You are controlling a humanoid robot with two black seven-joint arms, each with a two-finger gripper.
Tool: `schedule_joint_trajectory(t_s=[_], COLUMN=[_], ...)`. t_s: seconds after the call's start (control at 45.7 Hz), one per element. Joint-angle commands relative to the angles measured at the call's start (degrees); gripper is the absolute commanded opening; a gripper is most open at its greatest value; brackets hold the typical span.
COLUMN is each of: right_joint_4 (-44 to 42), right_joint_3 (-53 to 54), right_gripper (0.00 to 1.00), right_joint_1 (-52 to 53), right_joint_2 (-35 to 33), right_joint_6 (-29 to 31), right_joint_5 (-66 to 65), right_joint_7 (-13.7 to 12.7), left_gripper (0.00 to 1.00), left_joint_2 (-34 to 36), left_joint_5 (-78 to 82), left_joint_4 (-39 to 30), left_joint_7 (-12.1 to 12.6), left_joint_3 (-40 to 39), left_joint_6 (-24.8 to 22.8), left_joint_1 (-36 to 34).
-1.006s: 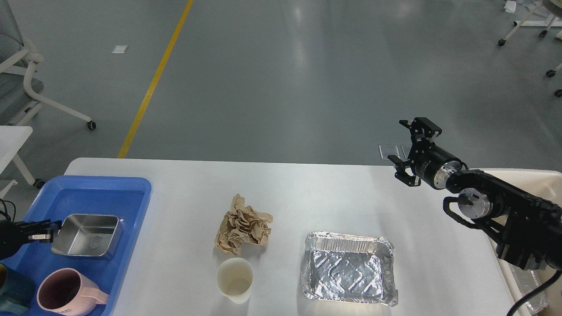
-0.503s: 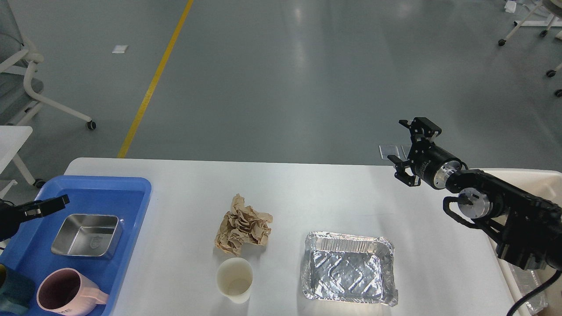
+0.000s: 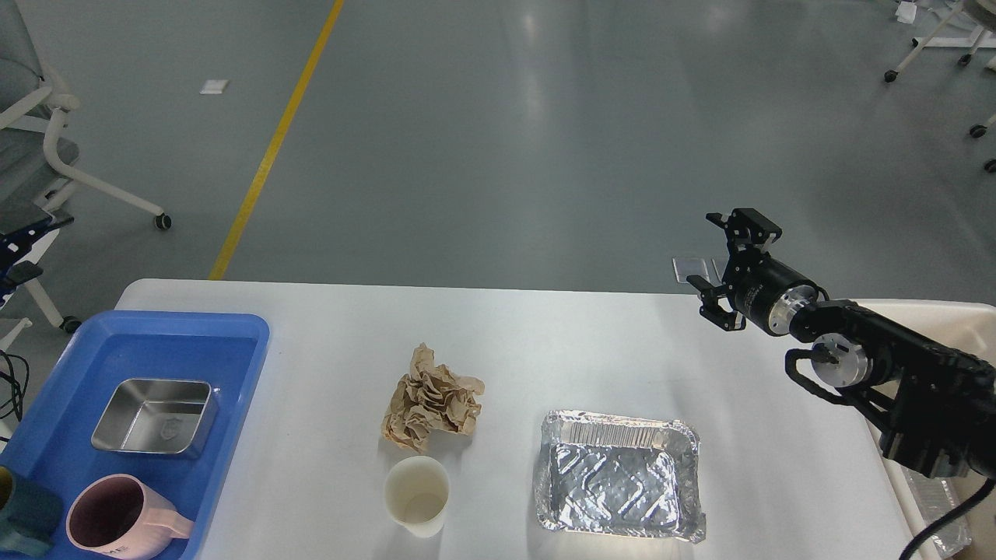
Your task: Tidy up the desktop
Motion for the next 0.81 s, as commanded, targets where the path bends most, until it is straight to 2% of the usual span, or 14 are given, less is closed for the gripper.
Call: schedule_joint_trajectory(t_s=[0.0,0.24,0.459,0.634,0.787], right_joint_4=[0.02,0.54,0.54,0.54,1.15], right_joint_3=[0.00,0.00,0.00,0.00,0.00], right_gripper=[1.00,1.00,1.00,1.00,1.00], right_joint_1=[0.16,0.60,0.69,0.78,0.69], right_joint_2=[-0.05,-0.14,-1.10,-1.99,-3.65], right_joint_6=[-0.18,-0.62,-0.89,-0.80,0.08], right_joint_5=[-0.61,-0.61,-0.61,-0.61,-0.61], right_joint_7=[-0.16,-0.34,-0.25,-0.34,-0.51], left_gripper=[0.97,0.97,0.97,0.97,0.97], left_joint_2=[-0.89,-6.60,-12.67,-17.85,-21.54], left_joint_5=[-8.85,-21.52,-23.11,-22.93,-23.02], left_joint_4=[-4.94,-9.95,-11.88,-12.15,-12.24], left_joint_7=[-0.23,-0.94,-1.02,-1.81,-2.26], left_joint_3=[-3.42,-4.47,-15.90,-22.49,-26.27], left_joint_6=[0.93,3.57,2.78,-0.12,-0.47], left_joint_1=[1.14,1.58,8.16,13.35,15.64])
